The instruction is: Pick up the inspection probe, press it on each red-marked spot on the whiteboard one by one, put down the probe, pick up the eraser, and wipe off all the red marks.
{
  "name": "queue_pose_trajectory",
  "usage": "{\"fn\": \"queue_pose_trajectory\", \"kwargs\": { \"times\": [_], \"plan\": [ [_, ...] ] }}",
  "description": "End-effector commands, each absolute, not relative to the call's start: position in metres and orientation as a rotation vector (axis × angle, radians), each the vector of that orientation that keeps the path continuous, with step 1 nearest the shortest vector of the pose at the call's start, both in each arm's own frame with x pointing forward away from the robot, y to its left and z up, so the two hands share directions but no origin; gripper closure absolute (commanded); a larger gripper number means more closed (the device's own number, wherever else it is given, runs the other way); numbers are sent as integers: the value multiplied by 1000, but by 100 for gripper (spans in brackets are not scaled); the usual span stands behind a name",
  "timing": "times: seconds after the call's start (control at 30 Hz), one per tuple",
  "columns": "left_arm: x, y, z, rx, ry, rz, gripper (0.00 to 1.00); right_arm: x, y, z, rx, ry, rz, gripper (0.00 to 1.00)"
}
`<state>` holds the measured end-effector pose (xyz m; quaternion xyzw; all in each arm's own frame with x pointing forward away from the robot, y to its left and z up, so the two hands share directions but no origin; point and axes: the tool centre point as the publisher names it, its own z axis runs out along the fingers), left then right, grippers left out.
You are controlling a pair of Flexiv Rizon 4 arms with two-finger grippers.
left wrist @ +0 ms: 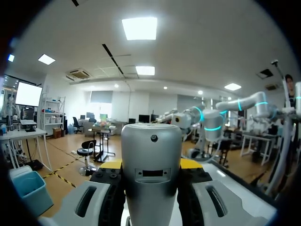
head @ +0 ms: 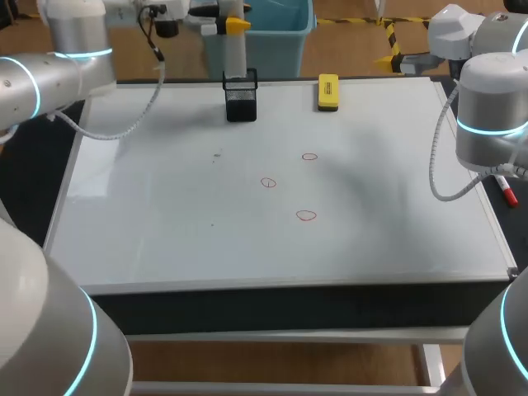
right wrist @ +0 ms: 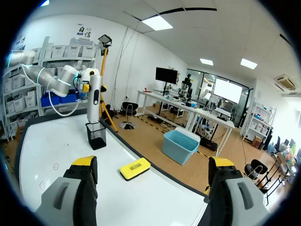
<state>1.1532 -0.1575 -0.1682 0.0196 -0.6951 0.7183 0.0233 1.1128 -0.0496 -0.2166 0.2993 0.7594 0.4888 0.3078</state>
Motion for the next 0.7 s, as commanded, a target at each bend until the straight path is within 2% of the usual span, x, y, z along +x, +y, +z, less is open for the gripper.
{"fn": "queue_pose_trajectory", "kwargs": {
  "times": [0.03, 0.7],
  "plan": [
    [1136, -145, -150, 149, -2261, 2209, 100, 1113, -50, -217, 791, 2009, 1293, 0],
    [1107, -70, -163, 270, -2330, 2329, 100, 1113, -50, -217, 791, 2009, 1293, 0]
  ]
}}
